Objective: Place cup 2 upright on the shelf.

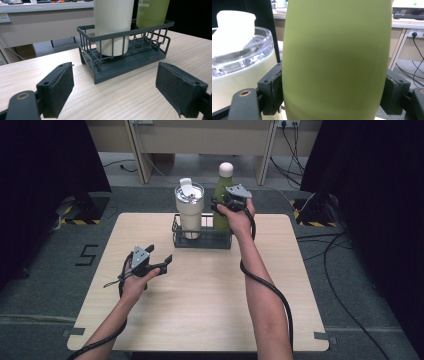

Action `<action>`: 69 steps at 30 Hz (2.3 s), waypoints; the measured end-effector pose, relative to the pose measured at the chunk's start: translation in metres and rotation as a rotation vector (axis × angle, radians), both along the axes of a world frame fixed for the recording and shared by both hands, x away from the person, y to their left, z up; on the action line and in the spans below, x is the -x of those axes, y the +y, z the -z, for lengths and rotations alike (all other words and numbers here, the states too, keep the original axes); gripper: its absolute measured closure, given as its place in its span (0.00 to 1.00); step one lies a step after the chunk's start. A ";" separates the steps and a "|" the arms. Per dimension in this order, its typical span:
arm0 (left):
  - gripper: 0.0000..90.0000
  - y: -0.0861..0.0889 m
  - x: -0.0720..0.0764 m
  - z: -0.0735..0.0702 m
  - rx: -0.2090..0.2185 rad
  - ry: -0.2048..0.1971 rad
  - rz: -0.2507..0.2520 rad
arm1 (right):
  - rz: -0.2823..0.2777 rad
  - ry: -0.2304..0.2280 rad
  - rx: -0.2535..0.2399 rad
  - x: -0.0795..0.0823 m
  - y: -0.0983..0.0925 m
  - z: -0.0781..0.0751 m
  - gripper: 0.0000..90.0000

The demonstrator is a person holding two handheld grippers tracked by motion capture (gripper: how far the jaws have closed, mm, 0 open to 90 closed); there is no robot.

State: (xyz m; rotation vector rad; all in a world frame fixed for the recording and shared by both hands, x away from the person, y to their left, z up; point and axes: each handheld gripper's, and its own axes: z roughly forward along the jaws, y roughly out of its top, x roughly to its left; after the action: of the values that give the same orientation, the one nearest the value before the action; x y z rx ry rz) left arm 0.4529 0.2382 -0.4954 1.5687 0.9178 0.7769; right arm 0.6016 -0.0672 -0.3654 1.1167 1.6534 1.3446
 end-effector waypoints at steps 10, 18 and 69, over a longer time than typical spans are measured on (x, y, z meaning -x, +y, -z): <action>0.16 -0.001 0.000 0.001 0.001 0.002 0.002 | 0.002 0.027 0.007 -0.004 0.006 0.013 0.24; 0.16 -0.002 0.001 0.002 0.000 0.006 0.008 | 0.003 0.049 0.015 -0.007 0.009 0.024 0.24; 0.16 0.000 0.002 0.001 0.002 0.005 -0.003 | -0.049 0.032 0.061 0.032 -0.009 0.026 0.08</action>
State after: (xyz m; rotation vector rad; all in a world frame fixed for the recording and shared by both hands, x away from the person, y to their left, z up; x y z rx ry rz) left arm 0.4513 0.2382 -0.4960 1.5685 0.9243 0.7736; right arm 0.5698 -0.0764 -0.3910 1.0742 1.7435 1.3044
